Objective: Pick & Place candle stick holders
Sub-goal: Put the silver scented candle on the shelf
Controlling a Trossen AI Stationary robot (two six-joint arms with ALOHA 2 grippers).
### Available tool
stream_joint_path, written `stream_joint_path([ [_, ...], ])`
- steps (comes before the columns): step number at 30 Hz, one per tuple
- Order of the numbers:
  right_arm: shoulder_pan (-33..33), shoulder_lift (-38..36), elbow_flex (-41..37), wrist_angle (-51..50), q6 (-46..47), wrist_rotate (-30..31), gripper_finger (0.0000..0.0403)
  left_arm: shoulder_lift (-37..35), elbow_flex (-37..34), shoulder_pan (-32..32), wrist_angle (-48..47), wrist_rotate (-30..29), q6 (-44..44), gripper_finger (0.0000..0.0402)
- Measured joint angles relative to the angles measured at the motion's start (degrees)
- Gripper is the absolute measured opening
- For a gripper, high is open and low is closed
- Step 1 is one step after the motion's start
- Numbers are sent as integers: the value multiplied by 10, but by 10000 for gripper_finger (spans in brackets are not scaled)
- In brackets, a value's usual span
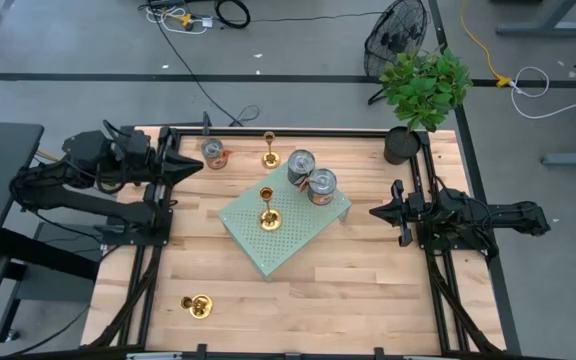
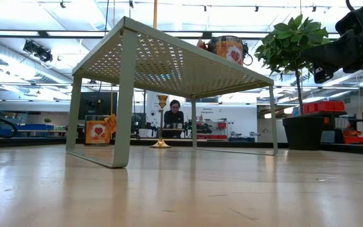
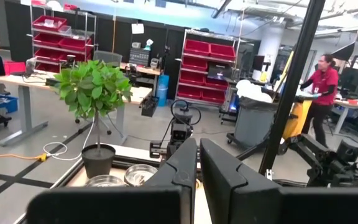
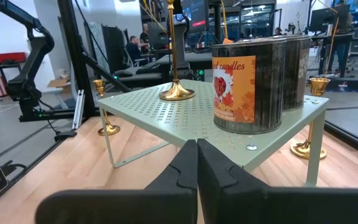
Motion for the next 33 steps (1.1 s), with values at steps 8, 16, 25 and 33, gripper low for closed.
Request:
stream_joint_path([
  [8,0,0,0,0,0,0,3,-1,0,0,-14,0,0,26],
  [16,0,0,0,0,0,0,3,-1,0,0,-20,-10,0,26],
  [25,0,0,0,0,0,0,3,-1,0,0,-20,-18,0,26],
  [33,0,0,0,0,0,0,3,-1,0,0,-37,-43,14,26],
])
